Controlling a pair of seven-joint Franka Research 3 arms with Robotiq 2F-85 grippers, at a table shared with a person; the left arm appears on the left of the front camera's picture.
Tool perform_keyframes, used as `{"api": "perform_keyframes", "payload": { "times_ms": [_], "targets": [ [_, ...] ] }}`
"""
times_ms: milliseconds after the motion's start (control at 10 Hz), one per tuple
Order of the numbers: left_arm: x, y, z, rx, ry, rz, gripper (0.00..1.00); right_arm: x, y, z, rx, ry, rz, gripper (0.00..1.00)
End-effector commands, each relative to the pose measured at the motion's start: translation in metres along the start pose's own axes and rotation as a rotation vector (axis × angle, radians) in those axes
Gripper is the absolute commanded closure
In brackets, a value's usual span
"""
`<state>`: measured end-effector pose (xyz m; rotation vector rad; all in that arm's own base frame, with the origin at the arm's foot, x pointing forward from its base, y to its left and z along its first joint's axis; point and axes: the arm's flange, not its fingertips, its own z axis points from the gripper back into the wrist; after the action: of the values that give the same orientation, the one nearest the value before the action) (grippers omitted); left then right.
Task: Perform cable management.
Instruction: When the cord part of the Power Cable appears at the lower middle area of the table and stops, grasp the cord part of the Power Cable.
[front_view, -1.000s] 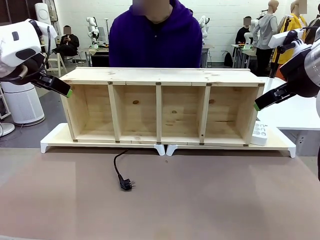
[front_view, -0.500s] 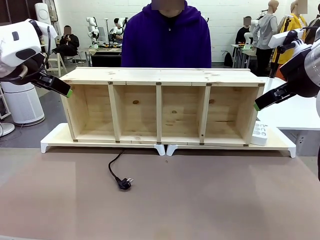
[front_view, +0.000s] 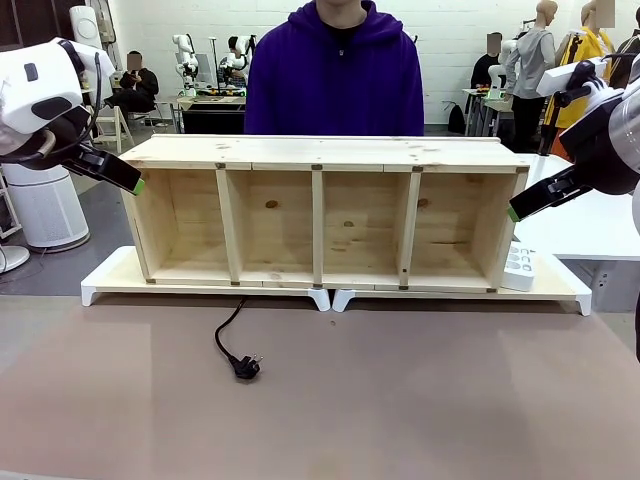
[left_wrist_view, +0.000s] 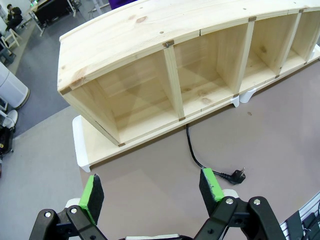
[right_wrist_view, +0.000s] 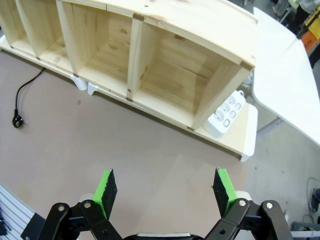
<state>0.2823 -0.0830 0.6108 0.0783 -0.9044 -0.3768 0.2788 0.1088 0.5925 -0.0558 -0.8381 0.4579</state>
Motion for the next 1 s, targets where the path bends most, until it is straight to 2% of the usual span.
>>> {"api": "perform_keyframes", "payload": {
  "times_ms": [0, 300, 500, 900],
  "targets": [
    [0.002, 0.0, -0.002, 0.003, -0.013, -0.015, 0.0, 0.015, 0.012, -0.005, 0.005, 0.015, 0.039, 0.0],
    [0.002, 0.0, -0.002, 0.003, -0.013, -0.015, 0.0, 0.06, 0.053, -0.019, 0.064, 0.033, 0.199, 0.0],
    [0.002, 0.0, -0.002, 0.003, -0.013, -0.015, 0.0, 0.087, 0.08, -0.033, 0.114, 0.049, 0.239, 0.0],
    [0.002, 0.0, -0.002, 0.003, -0.013, -0.015, 0.0, 0.13, 0.148, -0.091, 0.261, 0.151, 0.338, 0.0]
  ]
}}
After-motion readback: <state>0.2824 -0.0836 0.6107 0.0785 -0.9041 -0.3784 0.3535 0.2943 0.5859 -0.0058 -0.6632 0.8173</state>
